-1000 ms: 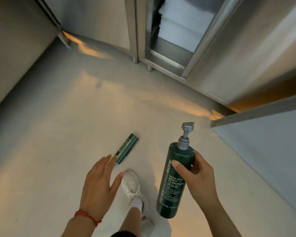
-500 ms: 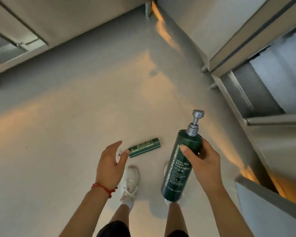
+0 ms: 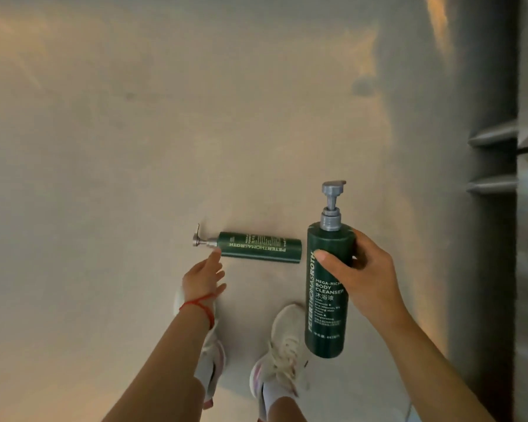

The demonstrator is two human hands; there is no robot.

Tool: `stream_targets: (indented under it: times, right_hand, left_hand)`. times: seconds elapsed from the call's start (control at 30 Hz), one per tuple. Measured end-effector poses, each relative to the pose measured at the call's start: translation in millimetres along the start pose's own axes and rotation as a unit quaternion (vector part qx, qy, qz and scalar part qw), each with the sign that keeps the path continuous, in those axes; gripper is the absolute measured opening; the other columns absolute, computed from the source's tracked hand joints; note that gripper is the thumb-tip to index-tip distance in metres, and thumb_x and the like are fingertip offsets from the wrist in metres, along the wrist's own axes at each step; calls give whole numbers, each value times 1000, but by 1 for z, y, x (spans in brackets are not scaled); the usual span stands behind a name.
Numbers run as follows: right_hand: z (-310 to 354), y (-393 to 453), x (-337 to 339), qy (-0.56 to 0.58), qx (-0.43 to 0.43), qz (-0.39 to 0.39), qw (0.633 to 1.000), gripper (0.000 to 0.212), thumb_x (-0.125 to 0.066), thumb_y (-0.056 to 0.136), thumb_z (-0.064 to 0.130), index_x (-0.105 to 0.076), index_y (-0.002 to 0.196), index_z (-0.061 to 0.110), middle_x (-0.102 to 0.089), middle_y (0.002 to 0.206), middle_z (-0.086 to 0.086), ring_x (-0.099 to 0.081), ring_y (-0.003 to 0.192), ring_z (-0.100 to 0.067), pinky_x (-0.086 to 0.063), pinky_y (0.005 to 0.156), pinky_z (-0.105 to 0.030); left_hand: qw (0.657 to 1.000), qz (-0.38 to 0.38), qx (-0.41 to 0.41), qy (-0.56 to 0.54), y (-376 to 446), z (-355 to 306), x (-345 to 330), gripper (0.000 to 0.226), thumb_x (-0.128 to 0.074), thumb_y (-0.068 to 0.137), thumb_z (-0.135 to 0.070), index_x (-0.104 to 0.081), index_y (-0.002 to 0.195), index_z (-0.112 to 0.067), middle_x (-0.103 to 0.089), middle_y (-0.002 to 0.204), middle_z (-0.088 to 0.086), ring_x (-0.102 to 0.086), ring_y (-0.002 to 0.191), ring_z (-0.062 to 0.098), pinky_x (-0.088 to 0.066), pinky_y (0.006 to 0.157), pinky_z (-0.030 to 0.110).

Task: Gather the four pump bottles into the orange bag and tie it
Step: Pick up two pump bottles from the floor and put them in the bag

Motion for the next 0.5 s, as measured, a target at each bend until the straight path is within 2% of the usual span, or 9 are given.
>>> stream_targets:
  times: [0.07, 0.13, 0.23, 0.33, 0.4, 0.5]
  right_hand:
    - [-18, 18, -15, -3, 8, 5, 1000, 35, -74, 70, 18, -63, 101, 31, -70, 94, 10, -65, 86, -8, -53, 72, -19]
    - [-31, 33, -28, 6, 15, 0, 1000, 32, -73, 71, 16, -62, 95, 34, -69, 89, 12, -65, 79, -1, -52, 65, -13]
    - [-48, 51, -41, 21, 10, -2, 1000, 27, -71, 73, 14, -62, 92, 30, -67, 86, 9, -63, 71, 6, -48, 58, -7]
    - [-56, 61, -45, 18, 14, 3, 1000, 26, -70, 74, 12, -62, 92, 29, -67, 86, 10, -63, 70, 7, -47, 58, -6]
    - [-59, 65, -42, 12, 15, 4, 1000, 26, -70, 74, 12, -62, 93, 28, -67, 86, 10, -63, 71, 6, -47, 57, -6]
    - [-59, 68, -33, -1, 16, -5, 1000, 26, -70, 74, 14, -61, 94, 29, -67, 87, 11, -63, 72, 6, -47, 58, -6]
  left_hand:
    - [999, -3, 38, -17, 37, 19, -9, 38, -65, 80, -37, -57, 98, -4, -56, 104, 12, -56, 96, 23, -50, 76, 36]
    - [997, -8, 63, -46, 67, 33, -20, 46, -67, 77, -41, -53, 102, -5, -56, 106, 13, -57, 98, 24, -50, 81, 37]
    - [991, -14, 86, -98, 93, 44, -40, 40, -68, 76, -40, -49, 85, -6, -56, 105, 13, -57, 97, 25, -50, 83, 39]
    - [985, -32, 89, -147, 108, 49, -54, 35, -69, 76, -37, -50, 85, -8, -59, 100, 10, -58, 91, 24, -51, 78, 37]
    - [977, -57, 79, -188, 117, 50, -59, 30, -72, 74, -32, -51, 75, -10, -60, 89, 8, -59, 87, 23, -53, 72, 34]
    - [973, -75, 49, -211, 124, 46, -59, 28, -75, 72, -28, -52, 70, -11, -61, 88, 10, -61, 85, 22, -55, 75, 34]
Point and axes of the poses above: each hand's wrist, its own y-axis towards the middle knuckle, its own x-axis out of the back of the hand, z = x × y, the point moved 5 cm from there along y, towards the middle knuckle
